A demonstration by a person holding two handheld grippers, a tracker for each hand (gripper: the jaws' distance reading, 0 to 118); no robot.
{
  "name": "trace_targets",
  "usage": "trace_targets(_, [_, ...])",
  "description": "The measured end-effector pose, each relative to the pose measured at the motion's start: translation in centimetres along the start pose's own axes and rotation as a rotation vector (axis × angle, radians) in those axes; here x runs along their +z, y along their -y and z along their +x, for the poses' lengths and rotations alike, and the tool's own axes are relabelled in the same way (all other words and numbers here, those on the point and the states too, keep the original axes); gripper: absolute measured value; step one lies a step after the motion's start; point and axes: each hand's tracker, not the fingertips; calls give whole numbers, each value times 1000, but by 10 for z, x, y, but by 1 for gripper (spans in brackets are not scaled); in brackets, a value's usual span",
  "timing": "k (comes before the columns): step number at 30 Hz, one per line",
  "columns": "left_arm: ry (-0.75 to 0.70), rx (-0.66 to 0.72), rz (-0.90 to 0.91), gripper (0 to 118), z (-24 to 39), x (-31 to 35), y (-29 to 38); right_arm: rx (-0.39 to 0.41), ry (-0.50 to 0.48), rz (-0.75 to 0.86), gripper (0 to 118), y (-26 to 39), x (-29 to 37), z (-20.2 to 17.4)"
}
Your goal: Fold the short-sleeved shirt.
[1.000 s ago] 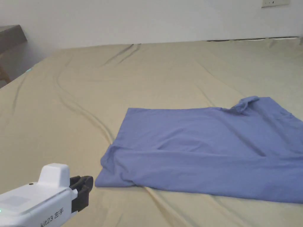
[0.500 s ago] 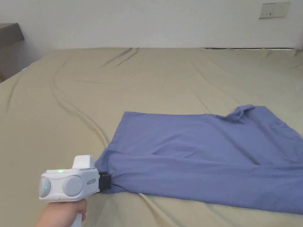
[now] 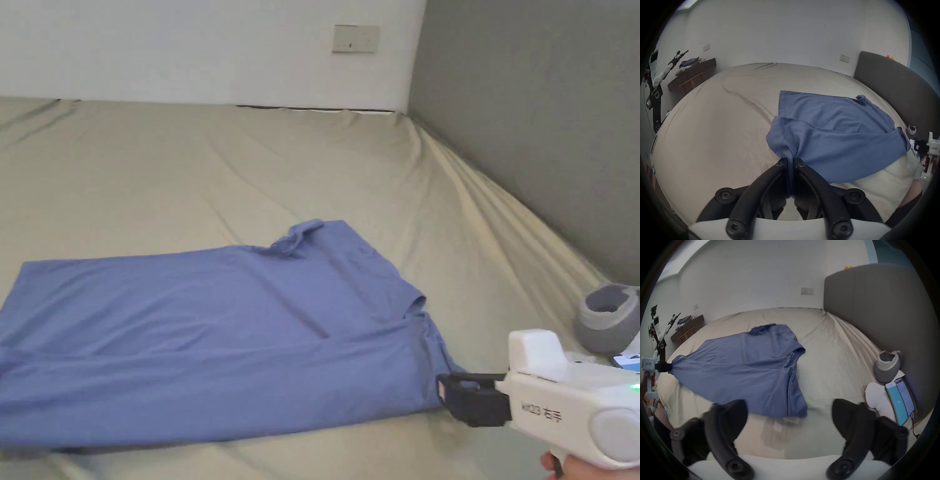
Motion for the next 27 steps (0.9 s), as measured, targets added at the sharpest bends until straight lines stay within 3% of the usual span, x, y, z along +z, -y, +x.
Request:
trace_targets(3, [-5, -2, -8, 4, 10, 1, 1, -53, 16, -44, 96, -6, -34, 5])
trace_targets(5, [-6, 4, -19, 4, 13, 0, 4, -63, -12, -108, 79, -3, -57, 9])
trace_targets(6, [-10, 4, -25, 4, 11, -4, 5, -49, -29, -168, 66, 2, -68, 12])
trace_targets(8, [-11, 5, -43, 4, 12, -4, 9, -37, 33, -188, 41, 11, -72, 5])
trace_targets(9, [-20, -2, -35, 4, 12, -2, 10, 14, 23, -85, 6, 7, -63, 6])
trace_targets(10, [-16, -2, -35, 4, 6, -4, 11, -25, -78, -102, 5, 5, -59, 10])
trace_targets(11, [-11, -2, -33, 4, 6, -2, 11, -72, -98, -105, 5, 7, -53, 3])
trace_targets(12, [-4, 2, -25, 4, 5, 2, 10, -68, -31, -98, 5, 6, -49, 2])
trace_targets(15, [25, 40, 5, 4, -1, 14, 6, -45, -32, -68, 5, 1, -32, -3])
trace_targets(21, [136, 109, 11, 4, -18, 64, 3, -54, -91, -7, 5, -15, 34, -3])
trace_targets(24, [105, 72, 19, 4, -25, 91, 20, -73, -117, -60, 5, -2, 62, 1])
trace_targets(27, [125, 94, -38, 4, -36, 105, 45, 12, -92, -106, 5, 24, 81, -1])
